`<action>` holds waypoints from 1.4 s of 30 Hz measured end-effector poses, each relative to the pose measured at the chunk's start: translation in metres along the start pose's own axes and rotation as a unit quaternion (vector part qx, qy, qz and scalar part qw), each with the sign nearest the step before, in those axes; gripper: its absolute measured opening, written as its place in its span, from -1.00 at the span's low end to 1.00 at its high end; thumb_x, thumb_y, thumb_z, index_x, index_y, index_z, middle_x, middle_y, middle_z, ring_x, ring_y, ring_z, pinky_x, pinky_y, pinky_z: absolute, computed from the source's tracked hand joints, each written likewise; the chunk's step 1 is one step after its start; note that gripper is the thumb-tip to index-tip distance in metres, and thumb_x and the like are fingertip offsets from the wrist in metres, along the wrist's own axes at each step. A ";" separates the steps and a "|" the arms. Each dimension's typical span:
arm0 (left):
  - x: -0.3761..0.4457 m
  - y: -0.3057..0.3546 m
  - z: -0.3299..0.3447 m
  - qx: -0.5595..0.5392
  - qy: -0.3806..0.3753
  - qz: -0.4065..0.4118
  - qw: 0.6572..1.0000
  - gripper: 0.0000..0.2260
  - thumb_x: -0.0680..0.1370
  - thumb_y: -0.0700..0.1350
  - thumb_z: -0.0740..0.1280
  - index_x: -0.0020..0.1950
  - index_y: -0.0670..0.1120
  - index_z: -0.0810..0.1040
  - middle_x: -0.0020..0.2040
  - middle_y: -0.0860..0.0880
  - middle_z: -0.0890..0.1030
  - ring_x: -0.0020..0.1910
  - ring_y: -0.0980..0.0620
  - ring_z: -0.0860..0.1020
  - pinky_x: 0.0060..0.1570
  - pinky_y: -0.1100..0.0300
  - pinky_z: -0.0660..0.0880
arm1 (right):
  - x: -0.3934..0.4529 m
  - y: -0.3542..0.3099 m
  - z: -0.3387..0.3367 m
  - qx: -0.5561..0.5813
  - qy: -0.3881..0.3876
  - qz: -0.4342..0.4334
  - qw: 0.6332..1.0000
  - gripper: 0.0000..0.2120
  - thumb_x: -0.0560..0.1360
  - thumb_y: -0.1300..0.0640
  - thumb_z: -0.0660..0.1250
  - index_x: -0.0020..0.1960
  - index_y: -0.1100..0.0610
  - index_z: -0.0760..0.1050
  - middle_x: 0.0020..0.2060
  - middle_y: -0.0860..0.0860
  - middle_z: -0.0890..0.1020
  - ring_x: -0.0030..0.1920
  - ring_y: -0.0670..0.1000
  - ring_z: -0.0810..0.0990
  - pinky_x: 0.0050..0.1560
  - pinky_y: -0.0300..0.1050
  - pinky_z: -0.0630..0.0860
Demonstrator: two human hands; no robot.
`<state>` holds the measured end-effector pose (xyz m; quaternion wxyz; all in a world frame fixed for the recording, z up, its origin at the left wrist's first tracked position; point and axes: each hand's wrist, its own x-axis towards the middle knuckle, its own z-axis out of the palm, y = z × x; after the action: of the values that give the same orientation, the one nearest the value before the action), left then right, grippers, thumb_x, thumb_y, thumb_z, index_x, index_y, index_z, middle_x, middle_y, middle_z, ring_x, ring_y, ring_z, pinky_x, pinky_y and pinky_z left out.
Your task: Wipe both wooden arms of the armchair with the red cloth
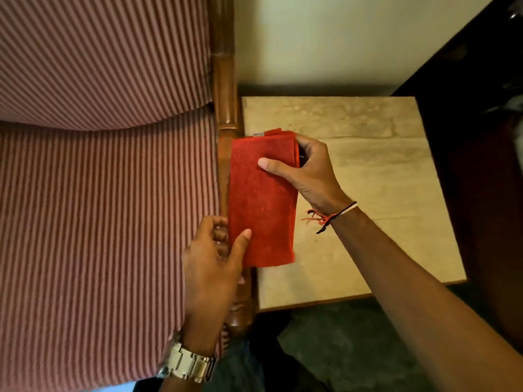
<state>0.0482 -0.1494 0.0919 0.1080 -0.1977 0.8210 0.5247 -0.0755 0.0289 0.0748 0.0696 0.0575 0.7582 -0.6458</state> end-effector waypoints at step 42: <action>0.127 0.069 0.116 0.450 -0.189 0.130 0.863 -0.33 0.62 -0.09 0.26 0.66 -0.14 0.03 0.65 -0.21 0.11 0.61 -0.20 0.19 0.48 -0.10 0.37 | 0.049 0.022 -0.060 -0.583 -0.223 0.071 0.778 -0.31 0.60 0.00 0.31 0.65 0.03 0.12 0.65 0.18 0.16 0.66 0.18 0.13 0.54 0.19 0.27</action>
<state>-0.0997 -0.0457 0.0506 0.2693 0.0844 0.9498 0.1350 -0.1219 0.0915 0.0542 0.3028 -0.0856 0.9467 -0.0687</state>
